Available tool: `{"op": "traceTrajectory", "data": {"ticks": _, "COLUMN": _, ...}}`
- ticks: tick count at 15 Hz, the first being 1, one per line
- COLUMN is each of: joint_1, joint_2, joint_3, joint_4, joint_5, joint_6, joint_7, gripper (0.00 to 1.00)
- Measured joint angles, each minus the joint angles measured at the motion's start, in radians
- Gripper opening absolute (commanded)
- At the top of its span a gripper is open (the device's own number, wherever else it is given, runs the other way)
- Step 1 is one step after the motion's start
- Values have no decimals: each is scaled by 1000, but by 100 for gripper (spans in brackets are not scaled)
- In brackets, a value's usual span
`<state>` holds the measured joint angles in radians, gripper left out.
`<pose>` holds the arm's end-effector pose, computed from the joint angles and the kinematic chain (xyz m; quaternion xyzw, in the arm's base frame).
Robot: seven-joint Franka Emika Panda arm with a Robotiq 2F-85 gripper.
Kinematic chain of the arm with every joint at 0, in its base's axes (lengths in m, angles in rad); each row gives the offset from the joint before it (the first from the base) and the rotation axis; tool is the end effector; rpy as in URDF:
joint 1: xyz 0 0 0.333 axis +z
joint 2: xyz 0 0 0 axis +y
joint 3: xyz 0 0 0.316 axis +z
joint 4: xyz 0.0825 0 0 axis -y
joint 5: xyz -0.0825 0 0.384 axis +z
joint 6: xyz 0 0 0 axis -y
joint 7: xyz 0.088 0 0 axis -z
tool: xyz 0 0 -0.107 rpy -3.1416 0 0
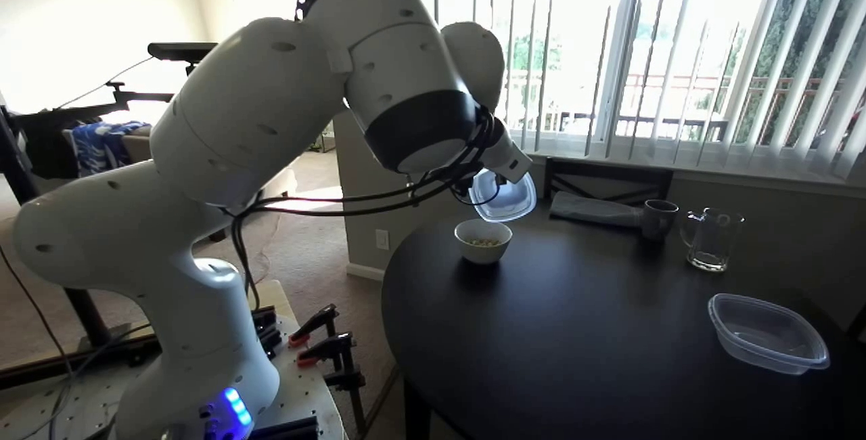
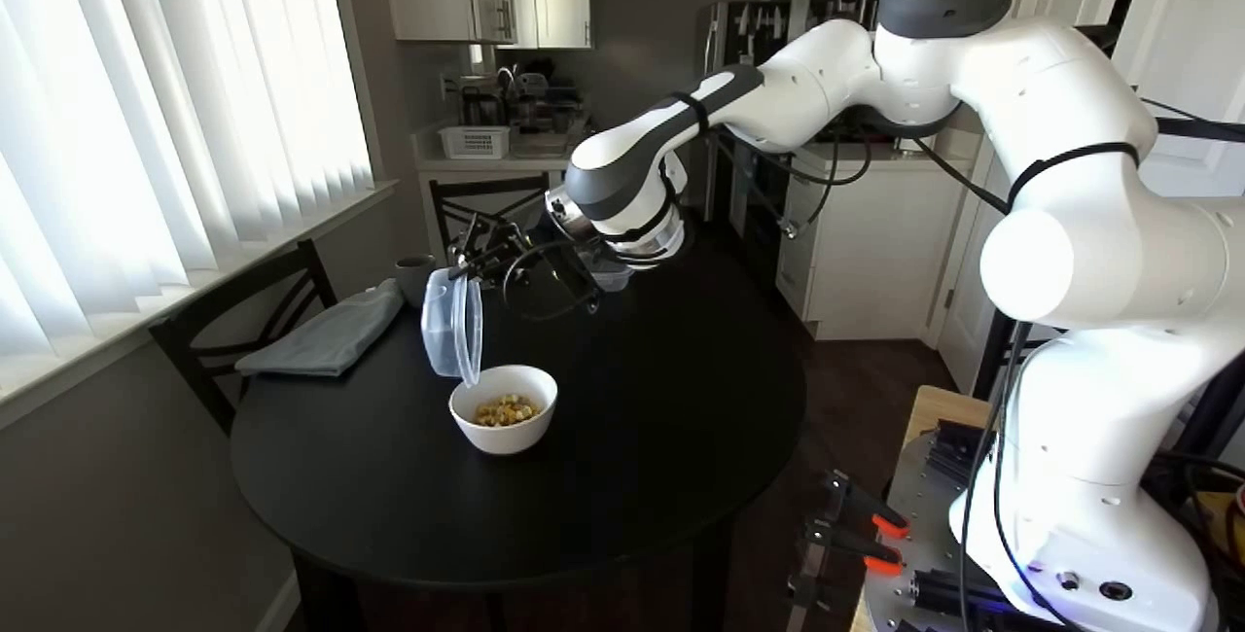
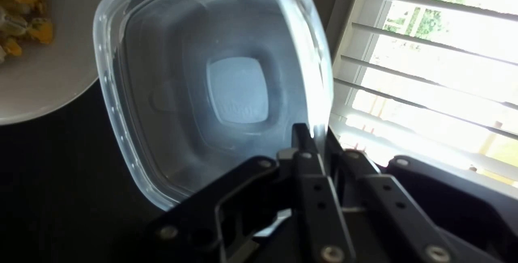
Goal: Pour the contents of the lunchbox into the white bowl
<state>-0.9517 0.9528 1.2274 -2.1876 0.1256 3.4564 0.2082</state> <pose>0.6039 0.0709 0.2882 -0.8072 0.2843 -0.2797 0.4351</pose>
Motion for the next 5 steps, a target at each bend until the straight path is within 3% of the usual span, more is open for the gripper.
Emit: {"op": "traceTrajectory", "data": {"ticks": 5, "joint_1": -21, "joint_2": 0, "joint_3": 0, "joint_4": 17, "joint_5": -25, "joint_6": 0, "joint_7": 6, "gripper": 2}}
